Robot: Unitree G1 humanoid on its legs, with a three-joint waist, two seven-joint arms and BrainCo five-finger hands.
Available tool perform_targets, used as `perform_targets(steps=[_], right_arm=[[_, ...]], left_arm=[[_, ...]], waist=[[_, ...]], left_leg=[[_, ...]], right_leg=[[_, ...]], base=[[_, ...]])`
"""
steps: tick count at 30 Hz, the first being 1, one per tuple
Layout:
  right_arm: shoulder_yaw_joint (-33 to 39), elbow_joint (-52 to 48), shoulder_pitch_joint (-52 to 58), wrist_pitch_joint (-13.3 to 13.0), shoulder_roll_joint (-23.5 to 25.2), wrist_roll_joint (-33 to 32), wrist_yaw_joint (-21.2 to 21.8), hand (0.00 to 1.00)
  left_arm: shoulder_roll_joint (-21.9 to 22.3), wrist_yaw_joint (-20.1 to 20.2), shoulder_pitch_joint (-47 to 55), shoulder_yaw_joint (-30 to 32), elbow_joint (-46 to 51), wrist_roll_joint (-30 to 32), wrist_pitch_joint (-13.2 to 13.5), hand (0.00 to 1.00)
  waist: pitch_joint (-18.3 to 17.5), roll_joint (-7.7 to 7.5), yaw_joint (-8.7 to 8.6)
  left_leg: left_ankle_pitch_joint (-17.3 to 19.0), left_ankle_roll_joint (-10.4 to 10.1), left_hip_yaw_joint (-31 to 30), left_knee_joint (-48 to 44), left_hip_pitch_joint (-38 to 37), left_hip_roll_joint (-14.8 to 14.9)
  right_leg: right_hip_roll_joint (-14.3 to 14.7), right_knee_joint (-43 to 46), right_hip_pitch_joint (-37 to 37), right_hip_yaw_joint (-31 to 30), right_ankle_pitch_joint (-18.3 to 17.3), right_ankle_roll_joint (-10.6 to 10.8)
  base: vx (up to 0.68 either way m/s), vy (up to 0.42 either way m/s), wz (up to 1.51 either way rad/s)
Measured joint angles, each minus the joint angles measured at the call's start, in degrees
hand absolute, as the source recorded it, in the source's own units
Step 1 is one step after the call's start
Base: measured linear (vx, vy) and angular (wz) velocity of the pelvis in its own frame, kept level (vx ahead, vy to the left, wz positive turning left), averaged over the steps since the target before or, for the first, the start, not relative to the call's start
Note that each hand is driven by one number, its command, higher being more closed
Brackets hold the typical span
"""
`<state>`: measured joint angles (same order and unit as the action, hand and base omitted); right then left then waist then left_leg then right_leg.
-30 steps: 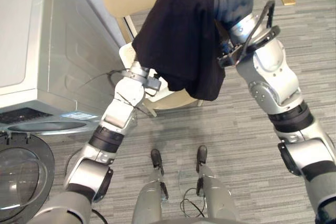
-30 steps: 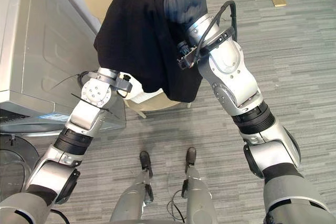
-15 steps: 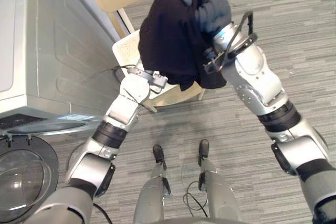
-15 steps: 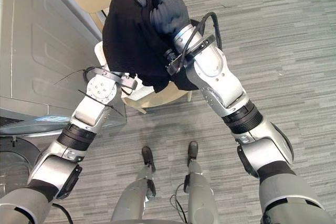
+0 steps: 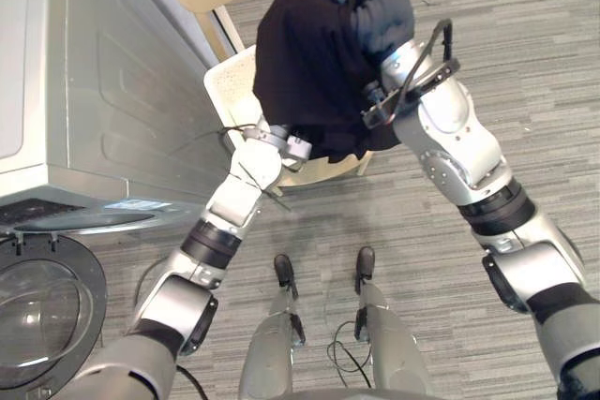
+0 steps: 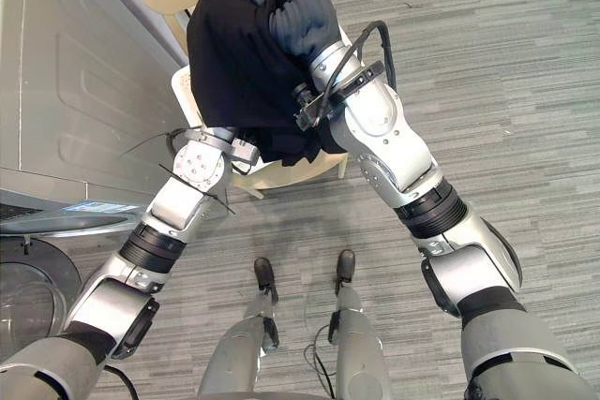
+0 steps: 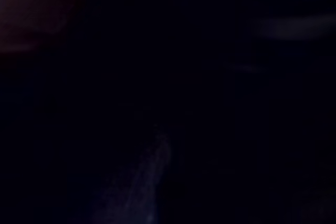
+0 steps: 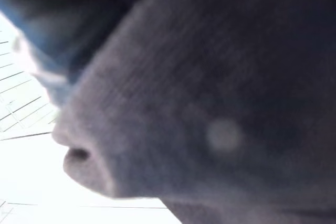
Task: Pick up the laundry basket with both hands and put the clothes into the washing machine.
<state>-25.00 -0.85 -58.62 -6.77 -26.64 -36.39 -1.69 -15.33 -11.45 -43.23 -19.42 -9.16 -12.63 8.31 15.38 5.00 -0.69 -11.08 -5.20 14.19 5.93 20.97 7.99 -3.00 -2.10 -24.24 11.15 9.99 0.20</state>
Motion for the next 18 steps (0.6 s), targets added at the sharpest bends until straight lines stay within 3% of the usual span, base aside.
perform_targets(steps=[4,11,18], right_arm=[[2.72,2.44,0.01,-0.29,2.87,0.51,-1.99,0.00],[5.23,4.68,0.49,-0.20,3.06,0.95,-2.75,0.00],[16.50,3.41,9.43,-0.27,2.87,0.86,-4.68,0.00]], left_arm=[[2.56,-1.51,1.84,3.92,0.11,1.23,0.67,1.00],[4.97,-3.90,4.86,6.94,0.87,2.07,0.90,1.00],[7.29,-3.88,10.86,10.28,3.18,-2.24,0.89,1.00]], waist=[[0.00,0.00,-0.29],[-0.02,-0.04,-0.66],[-0.19,-0.24,-1.56]], left_leg=[[-0.02,0.01,0.02,0.00,-0.15,-0.02],[-0.04,0.01,-0.34,0.00,-1.23,-0.10],[0.04,-0.02,-0.59,0.02,-3.69,-0.17]], right_leg=[[0.01,0.01,0.02,-0.04,0.04,0.06],[-0.07,-0.03,1.32,0.37,0.00,0.10],[-0.19,-0.50,4.41,1.16,-0.81,1.12]], base=[[0.00,0.000,0.00],[0.00,-0.002,0.02],[-0.01,-0.004,0.05]])
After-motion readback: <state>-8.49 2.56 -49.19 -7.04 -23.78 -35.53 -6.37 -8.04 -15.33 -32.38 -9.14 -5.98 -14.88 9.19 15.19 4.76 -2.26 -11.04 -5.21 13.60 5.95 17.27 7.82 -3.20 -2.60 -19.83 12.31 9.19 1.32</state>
